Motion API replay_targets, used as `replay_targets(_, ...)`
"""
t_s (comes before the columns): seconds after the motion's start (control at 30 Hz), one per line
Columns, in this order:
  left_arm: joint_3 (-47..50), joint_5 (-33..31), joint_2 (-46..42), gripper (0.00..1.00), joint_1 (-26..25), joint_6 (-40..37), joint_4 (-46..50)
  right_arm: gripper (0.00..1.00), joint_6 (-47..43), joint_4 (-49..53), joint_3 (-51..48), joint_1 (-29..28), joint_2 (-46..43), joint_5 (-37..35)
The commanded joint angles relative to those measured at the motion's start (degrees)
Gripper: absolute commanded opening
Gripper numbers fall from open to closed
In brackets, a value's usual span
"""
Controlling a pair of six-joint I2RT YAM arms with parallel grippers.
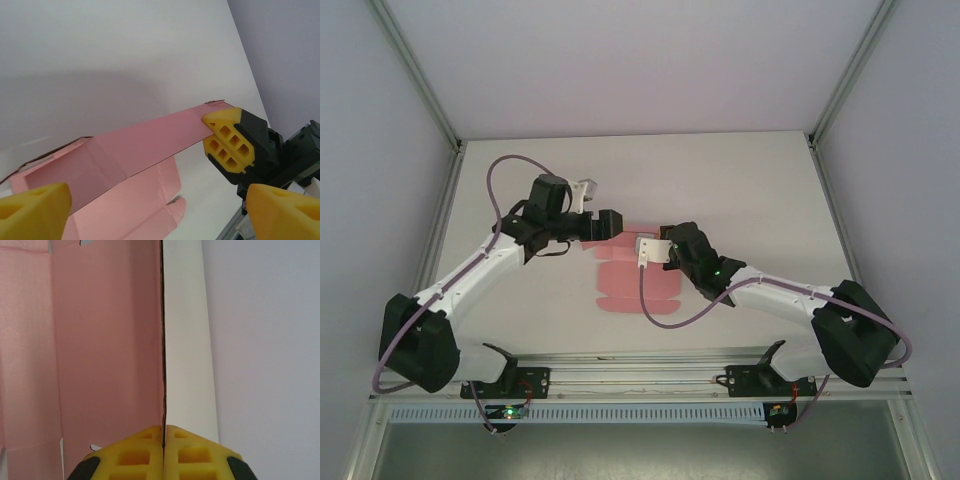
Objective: Assemble paper box
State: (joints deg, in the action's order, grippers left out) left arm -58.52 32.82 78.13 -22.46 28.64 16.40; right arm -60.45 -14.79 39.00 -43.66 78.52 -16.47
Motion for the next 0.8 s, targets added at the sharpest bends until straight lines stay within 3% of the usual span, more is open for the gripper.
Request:
replay_targets(0.0,-1.4,3.0,2.1,0.87,-0.8,2.0,-3.5,0.0,0.4,-0.2,0.8,-0.2,1.0,0.7)
replay_targets(0.2,-0.3,2.5,4.6,0.84,-1.3,3.6,-5.5,0.0,1.8,-0.7,0.6,-0.2,0.6,1.6)
replay_targets(0.37,1.7,3.9,5.3,0.73,-1.5,7.3,-10.4,0.0,3.1,-0.3,0.3,-0.3,0.3,2.4)
replay_targets(0.53,3.5,4.2,4.8,0.69,-2.4,10.4,-13.5,0.0,4.3,-0.7,-0.1,-0.3,0.5,1.6)
replay_targets(0.77,4.0,-8.6,0.5,0.71,-2.8,7.7,-2.6,0.0,3.8,-0.4,-0.6,-0.4,0.3,-0.9)
